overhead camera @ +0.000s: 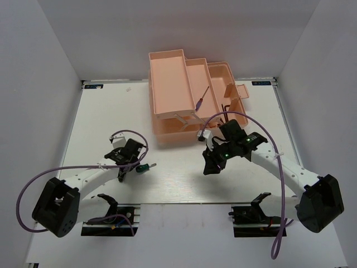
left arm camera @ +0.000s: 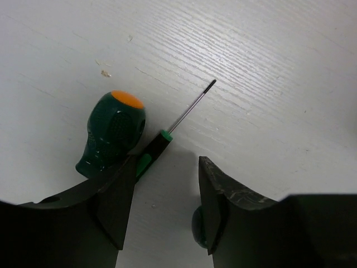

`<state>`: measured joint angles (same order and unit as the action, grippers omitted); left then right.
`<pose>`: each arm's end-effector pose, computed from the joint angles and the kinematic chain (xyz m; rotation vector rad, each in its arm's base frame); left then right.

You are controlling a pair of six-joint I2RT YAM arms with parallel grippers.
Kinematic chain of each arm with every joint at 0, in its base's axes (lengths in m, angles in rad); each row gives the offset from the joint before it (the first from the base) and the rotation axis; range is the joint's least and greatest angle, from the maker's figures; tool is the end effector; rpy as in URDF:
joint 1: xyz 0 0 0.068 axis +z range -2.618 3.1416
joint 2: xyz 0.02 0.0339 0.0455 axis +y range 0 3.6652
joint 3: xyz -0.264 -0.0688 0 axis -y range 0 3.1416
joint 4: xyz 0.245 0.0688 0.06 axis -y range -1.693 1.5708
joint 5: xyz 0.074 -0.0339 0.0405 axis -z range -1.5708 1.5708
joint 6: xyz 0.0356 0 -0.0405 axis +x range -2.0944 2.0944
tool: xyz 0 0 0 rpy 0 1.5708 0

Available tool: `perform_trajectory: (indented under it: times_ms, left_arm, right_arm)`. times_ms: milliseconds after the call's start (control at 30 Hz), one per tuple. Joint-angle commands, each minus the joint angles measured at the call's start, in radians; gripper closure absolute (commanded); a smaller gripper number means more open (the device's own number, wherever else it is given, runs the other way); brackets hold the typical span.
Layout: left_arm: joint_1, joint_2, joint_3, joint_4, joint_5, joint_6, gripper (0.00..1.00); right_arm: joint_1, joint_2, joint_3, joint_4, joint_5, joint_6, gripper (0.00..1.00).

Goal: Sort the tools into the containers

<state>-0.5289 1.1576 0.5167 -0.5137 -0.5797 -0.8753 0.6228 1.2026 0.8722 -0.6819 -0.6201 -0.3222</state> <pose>0.1723 -0.0781 0.1620 -0.5743 2.3870 0.2238 0.1754 0.1514 0.2498 -1.3625 2.1536 0.9128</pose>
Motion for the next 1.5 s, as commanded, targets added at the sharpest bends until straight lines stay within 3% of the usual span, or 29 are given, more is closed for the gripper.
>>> perform_trajectory:
  times_ms: [0, 467, 533, 700, 867, 1033, 1100, 1300, 1433, 1467]
  left_arm:
    - [0.041, 0.016, 0.002, 0.060, 0.072, 0.052, 0.41]
    - [0.118, 0.094, 0.045, 0.031, 0.175, 0.118, 0.36]
    - [0.118, 0.117, 0.055, 0.021, 0.214, 0.128, 0.39]
    - [0.118, 0.137, 0.036, 0.044, 0.251, 0.147, 0.60]
    - [0.118, 0.148, 0.036, 0.044, 0.262, 0.156, 0.67]
    - [0.118, 0.159, 0.066, 0.044, 0.262, 0.156, 0.66]
    - [0.118, 0.159, 0.066, 0.044, 0.262, 0.156, 0.58]
    - [0.109, 0.117, 0.054, 0.015, 0.302, 0.147, 0.46]
    - [0.109, 0.088, 0.014, 0.015, 0.356, 0.136, 0.47]
    - [0.109, 0.088, 0.003, 0.015, 0.366, 0.136, 0.52]
  right_arm:
    - [-0.020, -0.026, -0.007, 0.016, -0.062, 0.000, 0.56]
    - [-0.084, -0.029, -0.010, 0.013, -0.125, 0.006, 0.56]
    - [-0.087, -0.034, -0.010, 0.018, -0.136, 0.008, 0.56]
    - [-0.103, -0.038, -0.010, 0.016, -0.141, 0.012, 0.56]
    - [-0.117, -0.044, -0.013, 0.018, -0.153, 0.015, 0.56]
    - [-0.132, -0.051, -0.015, 0.018, -0.164, 0.014, 0.56]
    - [-0.136, -0.054, -0.016, 0.018, -0.168, 0.018, 0.56]
    - [-0.152, -0.055, -0.013, 0.018, -0.178, 0.018, 0.56]
    - [-0.158, -0.057, -0.013, 0.018, -0.182, 0.015, 0.56]
    - [-0.158, -0.058, -0.013, 0.018, -0.182, 0.017, 0.56]
